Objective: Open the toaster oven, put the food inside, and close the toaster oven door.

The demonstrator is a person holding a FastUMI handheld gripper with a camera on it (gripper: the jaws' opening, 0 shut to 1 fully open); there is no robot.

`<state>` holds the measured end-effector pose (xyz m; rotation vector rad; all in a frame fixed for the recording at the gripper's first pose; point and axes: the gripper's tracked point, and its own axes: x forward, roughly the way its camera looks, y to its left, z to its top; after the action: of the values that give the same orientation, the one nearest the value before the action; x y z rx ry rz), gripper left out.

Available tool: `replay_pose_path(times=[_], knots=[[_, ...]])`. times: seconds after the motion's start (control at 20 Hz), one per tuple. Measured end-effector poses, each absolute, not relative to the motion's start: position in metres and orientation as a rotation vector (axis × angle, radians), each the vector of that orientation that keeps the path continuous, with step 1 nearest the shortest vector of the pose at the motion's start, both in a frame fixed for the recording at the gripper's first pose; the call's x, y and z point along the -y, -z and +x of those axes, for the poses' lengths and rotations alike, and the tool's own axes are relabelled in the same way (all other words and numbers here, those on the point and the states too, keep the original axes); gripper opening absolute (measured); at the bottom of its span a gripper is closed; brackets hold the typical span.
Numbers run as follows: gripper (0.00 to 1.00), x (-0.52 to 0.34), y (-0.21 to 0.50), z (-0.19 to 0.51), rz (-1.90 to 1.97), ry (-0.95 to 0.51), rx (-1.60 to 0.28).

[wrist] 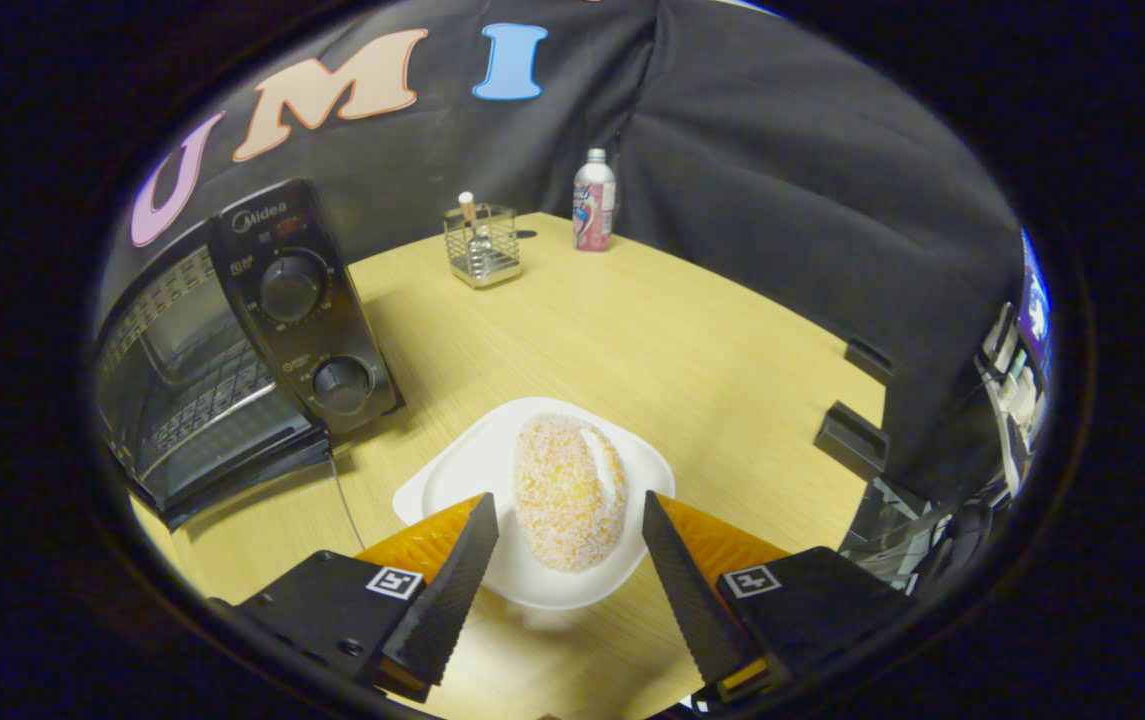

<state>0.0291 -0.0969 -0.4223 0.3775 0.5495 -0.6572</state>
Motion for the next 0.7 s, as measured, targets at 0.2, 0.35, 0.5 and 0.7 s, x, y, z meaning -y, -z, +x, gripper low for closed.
replay_pose_path(times=[0.2,0.35,0.5,0.7], knots=[[0.92,0.099,0.439,0.04,0.387,0.613,-0.599],[0.88,0.102,0.439,0.049,0.417,0.591,-0.58],[0.78,0.104,0.438,0.051,0.45,0.589,-0.584],[0.73,0.097,0.426,0.048,0.465,0.571,-0.563]])
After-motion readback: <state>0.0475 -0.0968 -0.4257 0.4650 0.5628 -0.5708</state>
